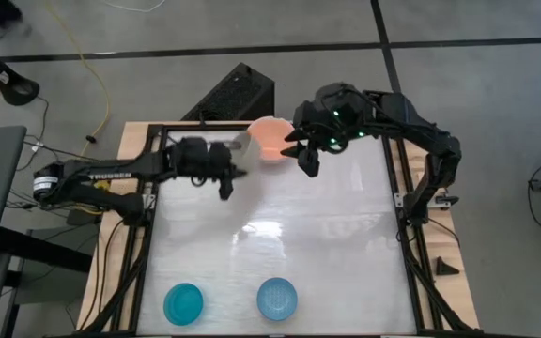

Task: Nest bowls inside each other
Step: Stack the gray bowl on top of the orange bowl

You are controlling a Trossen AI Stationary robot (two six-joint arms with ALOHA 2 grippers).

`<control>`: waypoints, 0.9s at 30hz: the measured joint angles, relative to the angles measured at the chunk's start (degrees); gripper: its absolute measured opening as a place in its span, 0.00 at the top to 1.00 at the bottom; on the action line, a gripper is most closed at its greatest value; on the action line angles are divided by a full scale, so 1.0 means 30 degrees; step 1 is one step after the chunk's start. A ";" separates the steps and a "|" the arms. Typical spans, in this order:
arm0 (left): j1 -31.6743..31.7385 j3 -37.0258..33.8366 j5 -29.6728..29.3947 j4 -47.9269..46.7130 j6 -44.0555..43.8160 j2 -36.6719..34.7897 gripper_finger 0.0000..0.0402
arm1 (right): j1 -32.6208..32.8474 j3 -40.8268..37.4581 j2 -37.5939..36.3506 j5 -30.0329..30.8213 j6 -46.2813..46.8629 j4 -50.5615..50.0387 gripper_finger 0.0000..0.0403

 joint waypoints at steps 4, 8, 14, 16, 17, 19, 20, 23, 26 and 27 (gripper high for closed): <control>0.1391 0.1967 0.0759 -0.0275 0.1787 0.1630 1.00 | 0.0691 0.0000 -0.0596 0.1093 0.0803 -0.0714 0.44; 0.2095 0.4749 0.1571 -0.0911 0.3356 0.4331 1.00 | 0.1644 0.0000 -0.1548 0.2985 0.1688 -0.0974 0.44; 0.2217 1.0089 0.0919 -0.5082 0.6557 0.9437 1.00 | 0.3289 0.0000 -0.3053 0.6098 0.3571 -0.2084 0.44; 0.2217 1.1997 -0.0064 -0.6703 0.7608 1.0915 1.00 | 0.4045 0.0000 -0.3477 0.7114 0.4414 -0.2549 0.44; 0.2222 1.2955 -0.0619 -0.7480 0.8151 1.1570 1.00 | 0.4451 0.0000 -0.3651 0.7623 0.4853 -0.2818 0.44; 0.2325 1.4591 -0.1546 -0.8960 0.9128 1.2835 1.00 | 0.5411 0.0000 -0.3913 0.8695 0.5756 -0.3328 0.44; 0.2348 1.5361 -0.1780 -0.9590 0.9445 1.3412 1.00 | 0.5929 0.0000 -0.4017 0.9315 0.6207 -0.3573 0.44; 0.2471 1.7221 -0.1911 -1.1040 0.9884 1.4749 1.00 | 0.7421 0.0000 -0.4109 1.1235 0.7382 -0.4230 0.44; 0.2592 1.8278 -0.1894 -1.1989 1.0037 1.5726 1.00 | 0.8707 0.0000 -0.4109 1.2960 0.8385 -0.4721 0.44; 0.2605 1.8424 -0.1890 -1.2260 1.0036 1.6043 1.00 | 0.9093 0.0000 -0.4109 1.3459 0.8695 -0.4912 0.44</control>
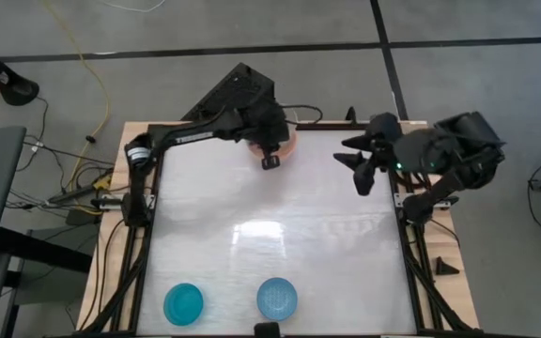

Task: Nest bowls inside each other
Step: Stack the gray bowl on top of the orange bowl, then stack the blue patterned bowl on top of the gray bowl

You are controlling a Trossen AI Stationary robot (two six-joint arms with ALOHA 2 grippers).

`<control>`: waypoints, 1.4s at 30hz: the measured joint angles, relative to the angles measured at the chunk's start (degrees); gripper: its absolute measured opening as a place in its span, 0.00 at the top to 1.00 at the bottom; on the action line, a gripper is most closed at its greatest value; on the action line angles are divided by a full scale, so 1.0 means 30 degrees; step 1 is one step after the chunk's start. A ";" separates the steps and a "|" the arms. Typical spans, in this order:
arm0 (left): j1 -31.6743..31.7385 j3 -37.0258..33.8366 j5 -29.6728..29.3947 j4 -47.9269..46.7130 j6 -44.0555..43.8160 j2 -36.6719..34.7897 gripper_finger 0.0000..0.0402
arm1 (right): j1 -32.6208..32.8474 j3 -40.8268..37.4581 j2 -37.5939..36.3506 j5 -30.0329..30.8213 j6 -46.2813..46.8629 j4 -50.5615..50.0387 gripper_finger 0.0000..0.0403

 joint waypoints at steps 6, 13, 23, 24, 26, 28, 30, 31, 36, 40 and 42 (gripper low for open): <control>-0.0002 0.0062 -0.0882 -0.1842 -0.0030 0.0904 1.00 | 0.1588 0.0000 0.0029 0.1996 0.1553 -0.0729 0.44; -0.0039 -0.0035 -0.0125 -0.0446 -0.0350 0.1184 1.00 | 0.2283 0.0000 0.0036 0.2975 0.1951 -0.0897 0.44; -0.0013 -0.0041 0.2273 0.0582 -0.1817 0.1175 0.73 | 0.2377 0.0000 0.0044 0.2953 0.2099 -0.1108 0.44; 0.0041 -0.0041 0.2596 0.0525 -0.2014 0.1172 0.69 | 0.2377 0.0000 0.0044 0.2953 0.2102 -0.1173 0.44; 0.0213 -0.0041 0.3651 0.0410 -0.2682 0.1097 0.60 | 0.2377 0.0000 0.0044 0.2945 0.2109 -0.1399 0.44; 0.0397 -0.0048 0.4638 0.0423 -0.3355 0.0868 0.52 | 0.2468 0.0000 0.0044 0.2938 0.2112 -0.1534 0.44; 0.0591 -0.0048 0.5057 0.0718 -0.3829 0.0443 0.46 | 0.2629 0.0000 0.0044 0.2948 0.2113 -0.1732 0.44; 0.0688 -0.0050 0.5074 0.0905 -0.3969 0.0167 0.43 | 0.2675 0.0000 0.0044 0.2945 0.2113 -0.1813 0.44; 0.1247 -0.0042 0.5056 0.2103 -0.4515 -0.1725 0.38 | 0.3039 0.0000 0.0044 0.2967 0.2113 -0.1871 0.44; 0.1426 -0.0031 0.5064 0.1541 -0.4778 -0.2668 0.38 | 0.3121 0.0000 0.0044 0.2975 0.2106 -0.1915 0.44; 0.1402 -0.0041 0.5474 0.0826 -0.4980 -0.3034 0.38 | 0.3121 0.0000 0.0044 0.2975 0.2099 -0.1915 0.44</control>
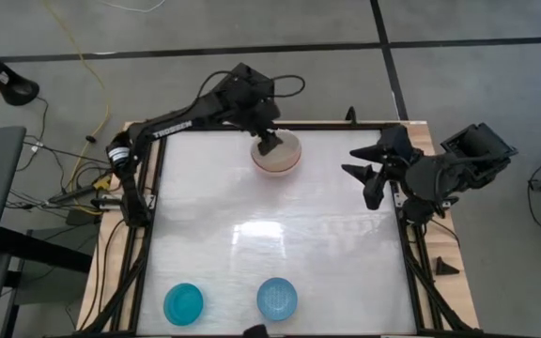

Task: Nest bowls inside each other
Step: Stack the blue patterned bowl on top of the gray bowl

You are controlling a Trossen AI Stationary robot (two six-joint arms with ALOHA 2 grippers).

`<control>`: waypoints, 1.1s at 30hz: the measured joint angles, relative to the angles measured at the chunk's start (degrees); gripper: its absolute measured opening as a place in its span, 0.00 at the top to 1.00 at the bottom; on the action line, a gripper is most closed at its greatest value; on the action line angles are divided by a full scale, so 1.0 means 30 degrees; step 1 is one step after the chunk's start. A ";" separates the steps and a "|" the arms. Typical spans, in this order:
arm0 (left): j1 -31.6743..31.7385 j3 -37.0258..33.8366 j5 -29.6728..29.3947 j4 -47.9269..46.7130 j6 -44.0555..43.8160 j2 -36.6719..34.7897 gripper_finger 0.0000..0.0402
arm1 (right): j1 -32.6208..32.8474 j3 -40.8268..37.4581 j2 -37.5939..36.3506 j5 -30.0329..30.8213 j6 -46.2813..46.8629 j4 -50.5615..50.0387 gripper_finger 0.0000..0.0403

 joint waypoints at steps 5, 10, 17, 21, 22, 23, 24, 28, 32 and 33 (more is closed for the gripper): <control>-0.0351 0.0000 0.0488 -0.3758 0.0621 -0.1142 0.38 | -0.0007 0.0000 0.0430 0.0029 0.0000 -0.0003 0.44; -0.1227 -0.0037 0.0477 -0.6268 0.1423 -0.2151 0.38 | 0.0000 -0.0022 0.1841 0.0000 -0.0007 -0.0007 0.44; -0.1550 -0.0039 0.0364 -0.5247 0.0040 -0.5248 0.38 | 0.0000 -0.0022 0.3887 -0.1530 0.0393 -0.0015 0.44; -0.1542 -0.0036 -0.0121 -0.4952 -0.0948 -0.7753 0.38 | 0.0108 -0.0034 0.4643 -0.2607 0.1029 -0.0012 0.44; -0.1543 -0.0036 -0.0331 -0.4937 -0.1157 -0.8400 0.38 | 0.0185 -0.0036 0.4811 -0.2817 0.1192 0.0032 0.44; -0.1542 -0.0036 -0.0530 -0.4950 -0.1344 -0.9021 0.38 | 0.0229 -0.0036 0.4918 -0.2984 0.1317 0.0108 0.44; -0.1584 -0.0036 -0.0662 -0.4951 -0.1561 -0.9644 0.38 | 0.0246 -0.0036 0.5045 -0.3197 0.1426 0.0218 0.44; -0.1889 -0.0036 -0.1296 -0.4966 -0.2569 -1.1961 0.38 | 0.0205 -0.0029 0.5577 -0.4614 0.1798 0.1293 0.44; -0.2269 -0.0029 -0.1936 -0.4982 -0.3476 -1.3982 0.38 | -0.0097 -0.0029 0.6436 -0.6989 0.1843 0.2613 0.44; -0.2362 -0.0029 -0.2165 -0.5004 -0.3663 -1.4422 0.38 | -0.0224 -0.0029 0.6721 -0.7651 0.1830 0.2958 0.44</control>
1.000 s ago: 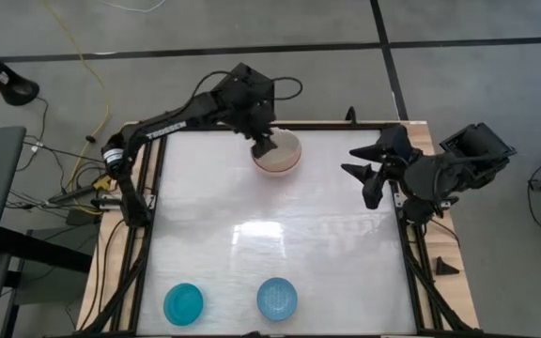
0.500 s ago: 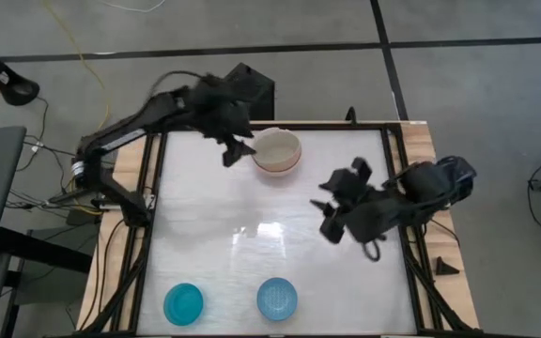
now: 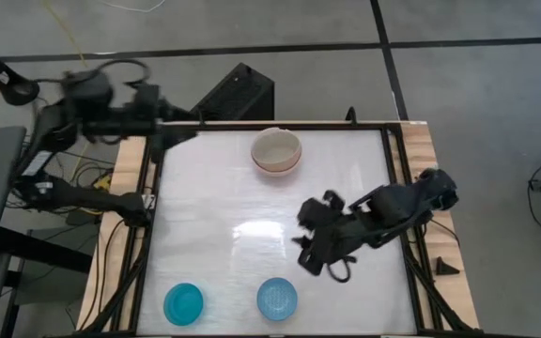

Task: Nest bowls inside each other
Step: Stack the blue patterned bowl on top of the gray bowl

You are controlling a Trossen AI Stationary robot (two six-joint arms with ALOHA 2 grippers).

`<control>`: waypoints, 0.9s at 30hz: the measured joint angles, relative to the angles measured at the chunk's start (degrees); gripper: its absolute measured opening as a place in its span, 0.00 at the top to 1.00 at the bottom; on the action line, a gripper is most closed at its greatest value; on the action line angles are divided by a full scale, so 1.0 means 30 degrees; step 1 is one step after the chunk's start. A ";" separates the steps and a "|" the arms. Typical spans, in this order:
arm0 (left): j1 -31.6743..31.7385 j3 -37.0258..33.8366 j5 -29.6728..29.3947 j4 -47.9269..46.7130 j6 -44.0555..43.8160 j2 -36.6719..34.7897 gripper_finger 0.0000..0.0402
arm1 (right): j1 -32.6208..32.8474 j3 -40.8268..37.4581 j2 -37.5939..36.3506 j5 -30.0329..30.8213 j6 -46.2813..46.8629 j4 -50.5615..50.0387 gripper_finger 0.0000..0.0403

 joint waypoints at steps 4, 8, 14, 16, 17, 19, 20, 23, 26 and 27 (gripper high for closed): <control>-0.0392 0.0007 -0.0513 -0.0218 -0.0419 -0.1360 0.38 | -0.0488 0.0000 0.1209 -0.2381 -0.0194 0.1663 0.44; -0.0570 0.0007 -0.0556 -0.0832 -0.0708 -0.2174 0.38 | -0.0807 0.0000 0.2448 -0.4579 -0.0190 0.2136 0.44; -0.0594 0.0007 -0.0040 -0.1835 -0.0913 -0.2701 0.38 | -0.1222 0.0000 0.4245 -0.7242 -0.0948 0.0547 0.44; -0.0594 0.0007 0.0325 -0.2006 -0.1201 -0.2778 0.38 | -0.1321 0.0000 0.4836 -0.7931 -0.1483 0.0211 0.44; -0.0594 0.0007 0.0521 -0.2111 -0.1257 -0.2793 0.38 | -0.1322 0.0000 0.5134 -0.8153 -0.1766 0.0190 0.44; -0.0594 0.0007 0.0818 -0.2168 -0.1299 -0.2796 0.38 | -0.1342 0.0000 0.5712 -0.8463 -0.2424 0.0218 0.44; -0.0594 0.0007 0.0955 -0.2163 -0.1303 -0.2796 0.38 | -0.1343 0.0000 0.5988 -0.8542 -0.2647 0.0187 0.44; -0.0594 0.0007 0.0944 -0.2163 -0.1109 -0.2803 0.38 | -0.1379 0.0001 0.6818 -0.8802 -0.3106 0.0225 0.45; -0.0594 0.0007 0.0848 -0.2141 -0.1076 -0.2803 0.38 | -0.1482 0.0007 0.7737 -0.9083 -0.3382 0.0292 0.46; -0.0594 0.0007 0.0843 -0.2148 -0.1046 -0.2794 0.38 | -0.1529 0.0007 0.8056 -0.9077 -0.3581 0.0319 0.47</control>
